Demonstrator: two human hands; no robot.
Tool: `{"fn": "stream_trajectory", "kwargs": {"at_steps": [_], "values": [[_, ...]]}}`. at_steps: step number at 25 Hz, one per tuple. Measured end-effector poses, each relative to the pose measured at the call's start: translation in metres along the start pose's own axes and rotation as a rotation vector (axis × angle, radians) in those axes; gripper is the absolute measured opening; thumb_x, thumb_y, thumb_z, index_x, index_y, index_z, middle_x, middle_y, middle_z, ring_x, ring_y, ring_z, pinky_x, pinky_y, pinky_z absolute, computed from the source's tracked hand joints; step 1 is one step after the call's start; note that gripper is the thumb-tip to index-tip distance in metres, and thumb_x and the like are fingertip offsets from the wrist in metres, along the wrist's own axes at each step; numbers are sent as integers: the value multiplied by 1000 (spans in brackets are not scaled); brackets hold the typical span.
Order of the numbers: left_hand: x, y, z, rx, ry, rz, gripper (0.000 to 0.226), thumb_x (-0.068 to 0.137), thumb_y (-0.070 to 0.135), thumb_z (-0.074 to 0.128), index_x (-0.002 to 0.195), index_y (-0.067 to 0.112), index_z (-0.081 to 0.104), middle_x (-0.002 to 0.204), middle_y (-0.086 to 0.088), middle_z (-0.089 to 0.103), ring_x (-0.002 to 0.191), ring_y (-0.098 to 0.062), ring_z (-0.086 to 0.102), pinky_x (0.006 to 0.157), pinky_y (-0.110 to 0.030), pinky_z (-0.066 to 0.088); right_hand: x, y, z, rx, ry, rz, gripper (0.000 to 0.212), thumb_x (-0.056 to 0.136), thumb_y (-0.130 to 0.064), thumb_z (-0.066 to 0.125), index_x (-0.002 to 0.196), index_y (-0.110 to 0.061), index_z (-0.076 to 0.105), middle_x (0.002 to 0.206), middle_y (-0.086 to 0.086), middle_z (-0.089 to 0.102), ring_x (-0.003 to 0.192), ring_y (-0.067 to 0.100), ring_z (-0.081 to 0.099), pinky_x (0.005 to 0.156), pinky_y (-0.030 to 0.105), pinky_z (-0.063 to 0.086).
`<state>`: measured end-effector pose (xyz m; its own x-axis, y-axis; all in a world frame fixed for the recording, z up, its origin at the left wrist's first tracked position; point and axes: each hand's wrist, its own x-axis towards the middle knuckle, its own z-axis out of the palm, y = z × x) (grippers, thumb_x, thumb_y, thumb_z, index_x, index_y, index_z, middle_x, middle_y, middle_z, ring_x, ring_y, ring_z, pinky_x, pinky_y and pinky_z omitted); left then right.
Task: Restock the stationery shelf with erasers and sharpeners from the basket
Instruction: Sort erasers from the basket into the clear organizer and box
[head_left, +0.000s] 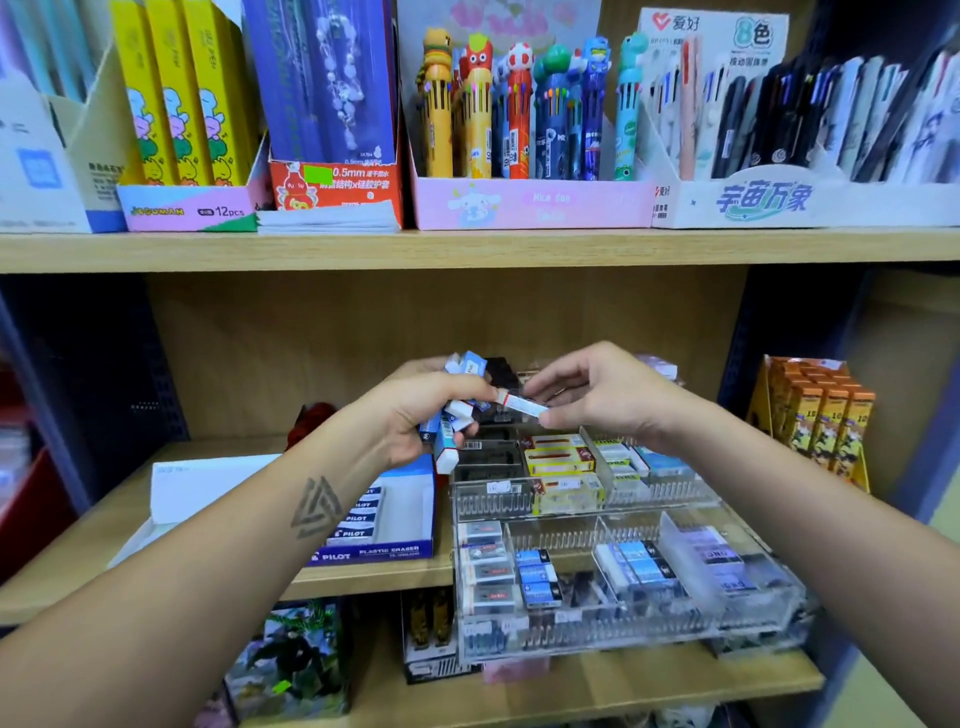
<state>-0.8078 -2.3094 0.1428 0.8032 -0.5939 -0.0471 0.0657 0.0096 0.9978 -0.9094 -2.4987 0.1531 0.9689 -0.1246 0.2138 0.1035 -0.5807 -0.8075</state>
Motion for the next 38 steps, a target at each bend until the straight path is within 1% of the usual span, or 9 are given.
{"fn": "stream_trajectory", "kwargs": {"at_steps": [2,6,9,12,16,20,26,31,38], "values": [[-6,-2,-2,41,-4,11,21,80,-2,73,96,8,65,78,-17,64,51,-23,53,42,-21,38,-9,3,2,-97,2,-5,32,74,13,74,99,-7,76,97,11,76,87,26,71,85,36,58],[-19,-5,-22,97,58,-14,22,79,-2,72,98,8,66,82,-18,64,47,-20,53,38,-20,38,-15,0,22,-150,-19,-62,28,71,11,75,93,-6,74,94,13,75,76,14,66,80,37,58],[-28,-8,-50,100,165,-50,24,79,-3,71,99,7,63,81,-18,62,49,-22,53,39,-19,38,-2,-11,54,-279,-57,-130,21,72,-1,82,90,-10,75,87,5,75,77,14,68,79,35,57],[-32,-19,-84,133,283,-69,32,76,-4,70,107,1,62,79,-19,62,57,-23,54,44,-22,40,18,-25,95,-552,-79,-227,18,76,-14,81,93,-20,76,87,-6,72,84,14,67,79,31,56],[-39,-41,-109,99,339,-85,28,77,-5,68,105,-2,64,75,-20,63,45,-23,55,40,-21,41,40,-37,147,-990,-148,-266,20,83,-4,62,98,-16,69,101,11,66,93,31,65,75,34,53],[-40,-67,-117,38,295,-105,22,76,-7,65,95,4,64,64,-15,58,42,-20,48,40,-20,36,57,-37,181,-1250,-242,-192,22,91,-11,62,112,-7,63,113,16,65,102,35,65,77,36,50],[-34,-84,-129,-21,245,-108,18,75,-6,65,86,6,59,57,-11,57,43,-22,47,43,-23,36,78,-28,200,-1267,-246,-85,30,92,-9,58,123,-6,58,122,16,64,109,32,63,87,36,50],[-34,-84,-132,9,252,-83,18,76,-8,64,88,5,60,53,-9,57,41,-22,48,42,-23,36,72,-16,214,-1347,-118,-120,27,95,-8,48,115,-13,64,117,12,65,110,32,62,72,34,42],[-38,-88,-135,-17,221,-97,18,77,-7,66,88,7,62,63,-12,61,47,-23,51,43,-23,37,63,-15,220,-1235,-114,-61,22,92,-6,51,110,-11,62,112,13,64,103,35,63,69,34,42]]}}
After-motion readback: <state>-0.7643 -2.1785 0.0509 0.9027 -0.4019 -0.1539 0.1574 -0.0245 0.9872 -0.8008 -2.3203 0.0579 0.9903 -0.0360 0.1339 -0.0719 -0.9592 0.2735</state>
